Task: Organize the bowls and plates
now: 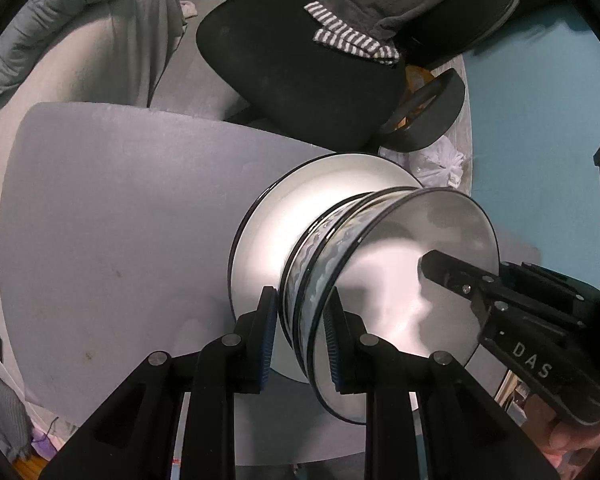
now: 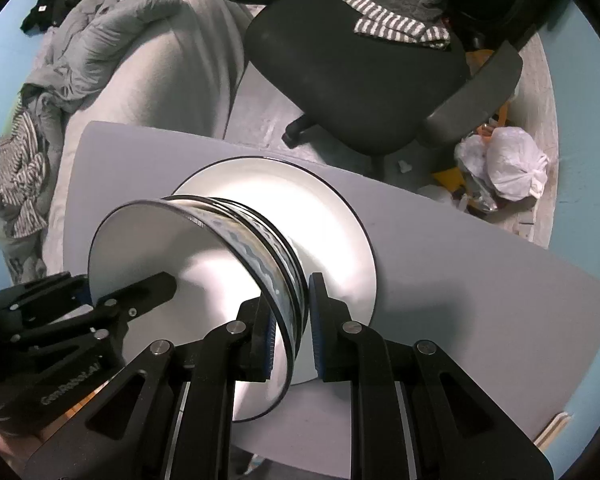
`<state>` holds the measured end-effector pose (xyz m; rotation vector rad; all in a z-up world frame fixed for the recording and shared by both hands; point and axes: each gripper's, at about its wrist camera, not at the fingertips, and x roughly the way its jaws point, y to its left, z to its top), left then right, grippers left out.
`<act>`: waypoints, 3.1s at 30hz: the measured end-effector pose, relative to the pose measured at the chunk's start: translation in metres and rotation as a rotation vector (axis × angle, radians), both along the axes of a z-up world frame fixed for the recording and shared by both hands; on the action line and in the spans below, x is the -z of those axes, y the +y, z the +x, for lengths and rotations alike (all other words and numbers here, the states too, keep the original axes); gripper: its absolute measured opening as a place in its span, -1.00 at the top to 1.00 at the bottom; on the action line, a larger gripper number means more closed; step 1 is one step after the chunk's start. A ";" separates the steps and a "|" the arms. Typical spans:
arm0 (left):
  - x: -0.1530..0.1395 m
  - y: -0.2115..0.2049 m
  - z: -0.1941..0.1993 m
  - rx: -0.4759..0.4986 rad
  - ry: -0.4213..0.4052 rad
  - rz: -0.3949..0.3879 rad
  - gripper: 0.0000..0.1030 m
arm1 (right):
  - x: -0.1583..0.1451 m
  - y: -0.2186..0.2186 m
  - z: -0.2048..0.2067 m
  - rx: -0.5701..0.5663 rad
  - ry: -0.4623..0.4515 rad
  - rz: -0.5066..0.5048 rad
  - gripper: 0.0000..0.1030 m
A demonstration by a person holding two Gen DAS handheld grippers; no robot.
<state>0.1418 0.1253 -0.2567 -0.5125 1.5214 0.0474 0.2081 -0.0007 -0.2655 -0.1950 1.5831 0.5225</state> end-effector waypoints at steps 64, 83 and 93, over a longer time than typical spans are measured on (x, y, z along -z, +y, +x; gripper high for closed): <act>-0.223 -0.050 -0.148 -0.016 -0.510 0.309 -0.61 | -0.233 -0.099 -0.137 0.167 -0.612 0.106 -0.23; -0.234 -0.042 -0.157 -0.034 -0.527 0.308 -0.61 | -0.237 -0.105 -0.143 0.192 -0.641 0.112 -0.23; -0.236 -0.042 -0.156 -0.007 -0.542 0.336 -0.61 | -0.235 -0.102 -0.148 0.184 -0.646 0.117 -0.23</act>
